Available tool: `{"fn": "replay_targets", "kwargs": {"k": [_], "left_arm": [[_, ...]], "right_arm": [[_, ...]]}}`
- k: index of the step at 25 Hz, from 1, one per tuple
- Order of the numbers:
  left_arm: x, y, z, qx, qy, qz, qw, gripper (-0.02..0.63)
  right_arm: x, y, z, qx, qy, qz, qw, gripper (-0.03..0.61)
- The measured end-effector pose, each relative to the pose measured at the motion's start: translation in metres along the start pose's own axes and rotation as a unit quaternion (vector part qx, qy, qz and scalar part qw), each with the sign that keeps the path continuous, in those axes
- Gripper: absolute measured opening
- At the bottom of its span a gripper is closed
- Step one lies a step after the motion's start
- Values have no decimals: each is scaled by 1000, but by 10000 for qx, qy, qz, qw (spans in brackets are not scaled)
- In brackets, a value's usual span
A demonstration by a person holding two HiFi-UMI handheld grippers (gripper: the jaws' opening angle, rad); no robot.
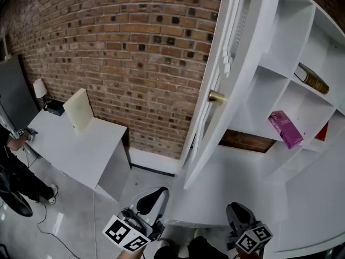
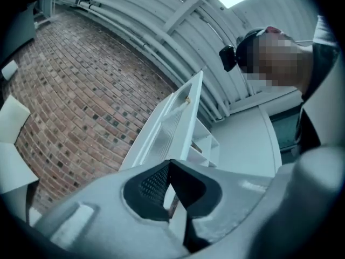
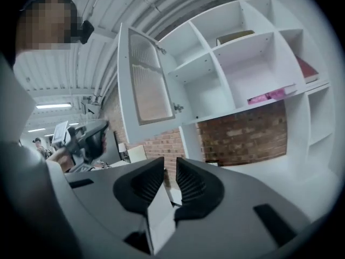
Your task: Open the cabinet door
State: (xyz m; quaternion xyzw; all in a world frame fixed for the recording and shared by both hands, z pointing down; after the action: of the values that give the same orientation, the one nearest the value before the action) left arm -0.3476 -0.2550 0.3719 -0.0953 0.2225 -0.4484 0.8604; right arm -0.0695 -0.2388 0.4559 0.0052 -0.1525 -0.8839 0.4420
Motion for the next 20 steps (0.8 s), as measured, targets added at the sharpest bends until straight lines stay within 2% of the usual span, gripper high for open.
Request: {"fn": "replay_targets", "kwargs": {"k": [4,7,11,14,17,20], "left_arm": [[-47,-11,75,-334,-748,-384,9959,20],[-66,2,106,-247,-1144,-491,9919,20],[-67,52,114,73,-1256,-376,9913,20],[-58,92,128,257,-1423,-490,9883,20],[-43,137,146,356,-1377,-548,9883,20],[-32,186,167,455,-1348,-498,9886,20]], "right_arm": [[-32,25,-7,137,148,390,9990,44],[-51,39,-9,70,119,486,9987,35],[-75,43,-10,8,145,353,9993,11],[-101,45,-9,35,208,181,9996,4],[-146,59,-8,-21,222,130,9997,2],[-210,87,-7,-268,233,328,9988,2]]}}
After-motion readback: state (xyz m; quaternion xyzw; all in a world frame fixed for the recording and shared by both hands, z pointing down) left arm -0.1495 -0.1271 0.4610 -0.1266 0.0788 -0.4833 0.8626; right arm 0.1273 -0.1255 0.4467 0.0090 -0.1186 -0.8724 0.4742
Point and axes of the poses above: the fingertips, and each gripper's own axes: x forward along the fingers, y to its right, z out of its underside, the point moved 4 cm from there along -x, backward along the fingers, and after that the axes turned 8 degrees about -z, right-handed, at the moved point
